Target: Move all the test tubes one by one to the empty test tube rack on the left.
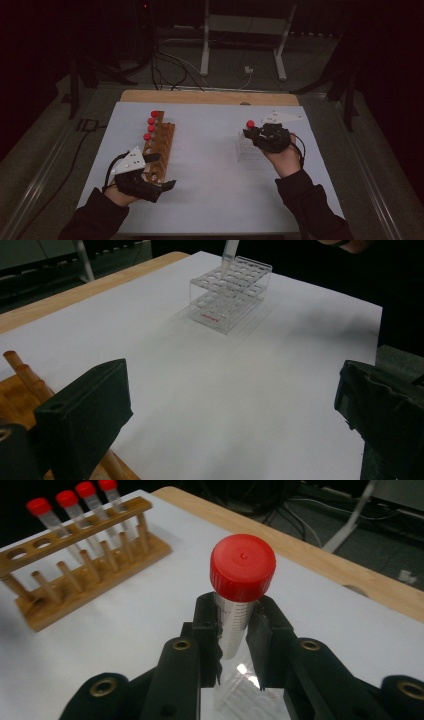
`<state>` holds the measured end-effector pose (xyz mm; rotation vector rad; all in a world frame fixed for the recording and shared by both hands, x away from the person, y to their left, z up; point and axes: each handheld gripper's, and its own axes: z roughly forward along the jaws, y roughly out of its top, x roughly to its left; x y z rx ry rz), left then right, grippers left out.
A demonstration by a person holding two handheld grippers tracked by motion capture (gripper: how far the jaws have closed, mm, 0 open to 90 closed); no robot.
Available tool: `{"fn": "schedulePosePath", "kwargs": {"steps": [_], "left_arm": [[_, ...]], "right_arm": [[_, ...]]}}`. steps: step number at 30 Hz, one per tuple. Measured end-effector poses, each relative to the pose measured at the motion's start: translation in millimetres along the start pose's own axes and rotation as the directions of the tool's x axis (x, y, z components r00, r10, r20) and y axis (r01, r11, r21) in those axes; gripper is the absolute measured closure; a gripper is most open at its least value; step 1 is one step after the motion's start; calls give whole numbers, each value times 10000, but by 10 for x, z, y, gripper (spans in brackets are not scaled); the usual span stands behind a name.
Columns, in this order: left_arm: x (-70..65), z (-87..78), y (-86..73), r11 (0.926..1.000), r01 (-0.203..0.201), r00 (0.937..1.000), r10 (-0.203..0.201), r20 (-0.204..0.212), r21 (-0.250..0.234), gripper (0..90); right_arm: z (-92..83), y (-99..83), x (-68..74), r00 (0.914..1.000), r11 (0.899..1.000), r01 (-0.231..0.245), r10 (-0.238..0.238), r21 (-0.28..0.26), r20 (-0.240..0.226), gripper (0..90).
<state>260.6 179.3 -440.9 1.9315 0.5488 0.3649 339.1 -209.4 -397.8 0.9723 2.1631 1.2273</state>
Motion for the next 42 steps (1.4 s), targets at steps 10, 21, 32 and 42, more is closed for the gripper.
{"fn": "schedulePosePath", "kwargs": {"steps": [10, 21, 32, 42], "left_arm": [[-22, 72, 68, 9999, -128, 9997, 128, 213, -1, 25], [-56, 183, 183, 9993, -362, 9981, 363, 500, -29, 25], [-101, 268, 337, 9979, -626, 9947, 638, 805, -166, 25], [-203, 412, 481, 9955, -901, 9885, 929, 1192, -291, 25]], "right_arm": [[74, -96, 230, 9975, 9990, 410, -399, 165, -579, 752], [198, -239, 480, 9892, 9946, 849, -768, 605, -1251, 752], [337, -374, 779, 9707, 9823, 1531, -1291, 1077, -2028, 752], [391, -420, 943, 9570, 9759, 1831, -1492, 1189, -2488, 752]]}}
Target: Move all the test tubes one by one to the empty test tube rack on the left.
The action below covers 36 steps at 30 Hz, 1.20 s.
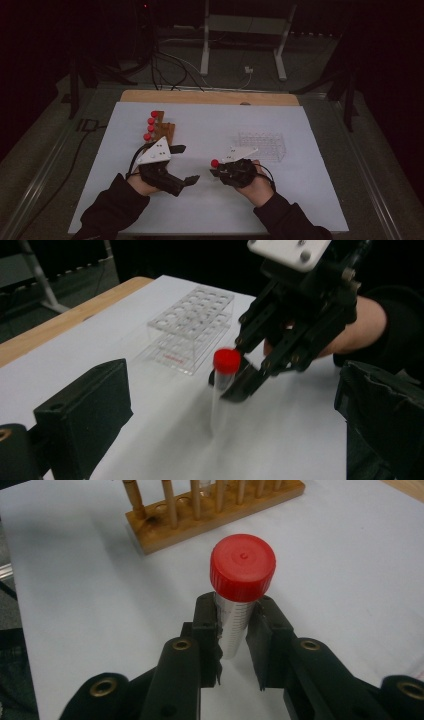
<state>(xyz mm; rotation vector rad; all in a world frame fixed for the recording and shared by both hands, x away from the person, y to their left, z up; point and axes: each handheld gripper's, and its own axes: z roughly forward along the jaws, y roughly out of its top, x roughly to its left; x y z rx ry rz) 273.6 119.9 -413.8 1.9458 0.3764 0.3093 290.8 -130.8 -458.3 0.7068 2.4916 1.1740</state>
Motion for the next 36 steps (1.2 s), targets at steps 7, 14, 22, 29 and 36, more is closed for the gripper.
{"fn": "schedulePosePath", "kwargs": {"steps": [7, 14, 22, 29, 36], "left_arm": [[-34, 131, 79, 9999, -53, 9996, 56, 264, -132, 30], [-54, 265, 87, 9999, -80, 9993, 85, 360, -148, 128], [-39, 406, 15, 9999, -82, 9996, 79, 284, 98, 333], [-28, 486, -30, 9988, -206, 9997, 199, 156, 452, 496], [-12, 551, -85, 9965, -202, 9997, 188, 172, 814, 606]], "right_arm": [[7, -3, 60, 9998, 10000, 74, -74, 8, -206, 752], [6, 1, 103, 9993, 9999, 159, -160, -50, -343, 752], [-17, -3, 107, 9990, 9998, 181, -185, -109, -406, 751], [-25, 3, 117, 9988, 9997, 210, -216, -148, -434, 752], [-26, -11, 90, 9990, 9998, 150, -156, -142, -422, 752]]}}
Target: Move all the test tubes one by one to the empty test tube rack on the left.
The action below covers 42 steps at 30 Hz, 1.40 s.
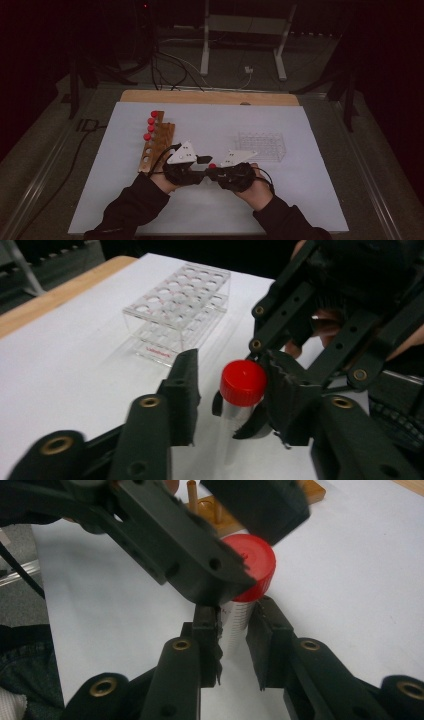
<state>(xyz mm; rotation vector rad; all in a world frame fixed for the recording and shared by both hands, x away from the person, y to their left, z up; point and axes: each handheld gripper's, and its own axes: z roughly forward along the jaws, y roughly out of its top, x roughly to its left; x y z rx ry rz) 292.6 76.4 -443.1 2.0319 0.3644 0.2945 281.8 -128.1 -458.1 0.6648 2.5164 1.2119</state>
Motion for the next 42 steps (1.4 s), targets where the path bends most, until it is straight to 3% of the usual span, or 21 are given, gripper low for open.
{"fn": "schedulePosePath", "kwargs": {"steps": [6, 18, 20, 28, 35, 42], "left_arm": [[-9, 21, 6, 10000, -57, 9998, 57, 175, 33, 704], [7, -22, 49, 9996, -265, 9996, 265, 84, 35, 721], [17, -45, 63, 9996, -278, 9996, 278, 24, 37, 722], [111, -233, 137, 9995, -264, 9989, 258, -390, -156, 722], [186, -458, 224, 9989, -286, 9958, 252, -879, -382, 722], [247, -658, 259, 9987, -262, 9913, 203, -1304, -436, 722]], "right_arm": [[2, 0, -7, 10000, 10000, -33, 33, 29, 52, 752], [-26, 3, -19, 10000, 9997, -52, 52, -253, 15, 734], [-43, 4, -26, 10000, 9993, -67, 67, -375, 13, 647], [-177, -26, -116, 9987, 9950, -452, 469, -891, 174, 446], [-257, -61, -144, 9967, 9892, -649, 707, -1316, 400, 193], [-296, -97, -172, 9952, 9872, -838, 898, -1354, 387, 22]]}}
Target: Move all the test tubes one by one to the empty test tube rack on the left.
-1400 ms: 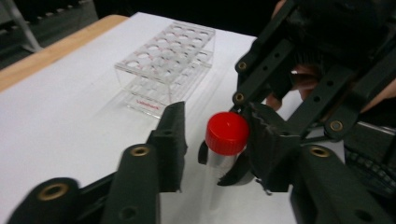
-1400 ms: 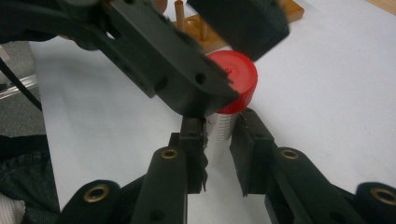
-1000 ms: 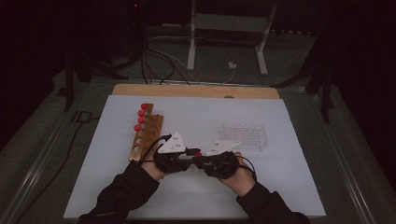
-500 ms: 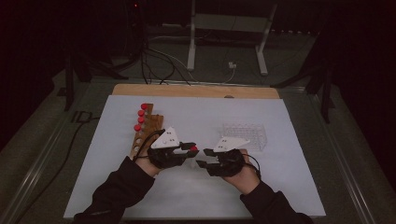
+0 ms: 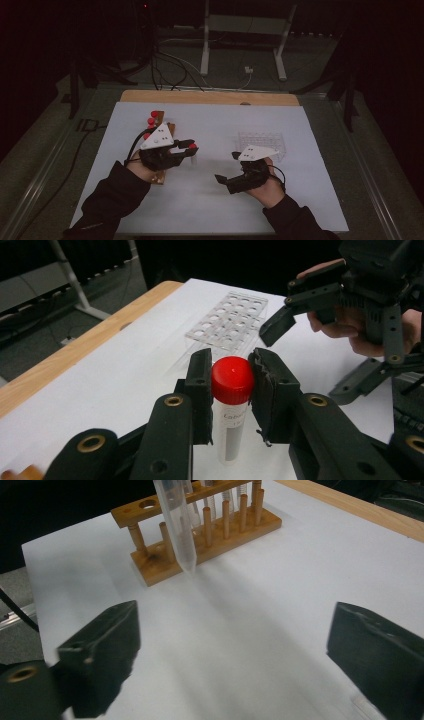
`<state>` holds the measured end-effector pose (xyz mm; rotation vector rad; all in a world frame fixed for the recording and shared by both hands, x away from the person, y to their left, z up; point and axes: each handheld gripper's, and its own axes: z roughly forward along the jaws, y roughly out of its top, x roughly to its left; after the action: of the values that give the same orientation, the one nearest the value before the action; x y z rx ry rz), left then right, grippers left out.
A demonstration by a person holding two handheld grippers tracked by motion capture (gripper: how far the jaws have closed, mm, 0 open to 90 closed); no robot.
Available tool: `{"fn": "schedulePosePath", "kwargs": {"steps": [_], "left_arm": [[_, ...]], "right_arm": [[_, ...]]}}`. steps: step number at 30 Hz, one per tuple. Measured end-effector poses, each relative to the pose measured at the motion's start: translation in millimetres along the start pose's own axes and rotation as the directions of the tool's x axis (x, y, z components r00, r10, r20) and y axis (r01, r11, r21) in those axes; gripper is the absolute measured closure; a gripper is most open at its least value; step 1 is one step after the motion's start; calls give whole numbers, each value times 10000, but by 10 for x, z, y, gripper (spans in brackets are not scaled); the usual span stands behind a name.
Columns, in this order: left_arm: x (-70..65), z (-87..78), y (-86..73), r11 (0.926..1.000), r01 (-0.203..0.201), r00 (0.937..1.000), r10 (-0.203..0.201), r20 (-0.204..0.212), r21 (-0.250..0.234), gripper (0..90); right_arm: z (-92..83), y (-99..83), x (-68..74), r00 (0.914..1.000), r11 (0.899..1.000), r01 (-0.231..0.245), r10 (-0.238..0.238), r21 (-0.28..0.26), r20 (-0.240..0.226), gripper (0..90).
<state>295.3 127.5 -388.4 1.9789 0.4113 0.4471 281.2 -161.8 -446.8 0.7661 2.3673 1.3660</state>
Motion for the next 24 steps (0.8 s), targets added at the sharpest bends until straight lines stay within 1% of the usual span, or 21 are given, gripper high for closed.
{"fn": "schedulePosePath", "kwargs": {"steps": [2, 3, 6, 8, 12, 15, 20, 23, 24], "left_arm": [[23, -54, 2, 10000, 59, 9999, -59, -124, -30, 722], [36, -84, 3, 10000, 37, 9997, -37, -226, -17, 722], [75, -177, 0, 9999, 133, 9990, -137, -430, -81, 722], [96, -241, -3, 9999, 130, 9982, -135, -580, -99, 722], [143, -368, -16, 9997, 200, 9957, -211, -907, -130, 722], [176, -470, -26, 9996, 244, 9927, -261, -1175, -159, 722], [245, -636, -53, 9994, 326, 9852, -345, -1680, -143, 722], [278, -713, -104, 9992, 378, 9793, -399, -1984, -143, 722], [288, -737, -127, 9992, 383, 9761, -401, -2136, -123, 722]], "right_arm": [[-14, -8, -6, 10000, 10000, -8, 8, -51, -23, 18], [-19, -11, -9, 10000, 10000, 18, -19, -66, -47, 0], [-41, -23, -17, 9999, 9999, -8, 6, -143, -151, 0], [-50, -37, -25, 9999, 9999, 34, -36, -137, -112, 0], [-66, -69, -42, 10000, 9999, -9, 8, -130, -68, 0], [-86, -76, -47, 10000, 9997, -24, 23, -253, -48, 0], [-128, -72, -65, 9999, 9986, -128, 124, -518, -84, 0], [-133, -79, -66, 9999, 9986, -99, 96, -526, -65, 0], [-131, -83, -67, 10000, 9984, -75, 73, -560, -49, 0]]}}
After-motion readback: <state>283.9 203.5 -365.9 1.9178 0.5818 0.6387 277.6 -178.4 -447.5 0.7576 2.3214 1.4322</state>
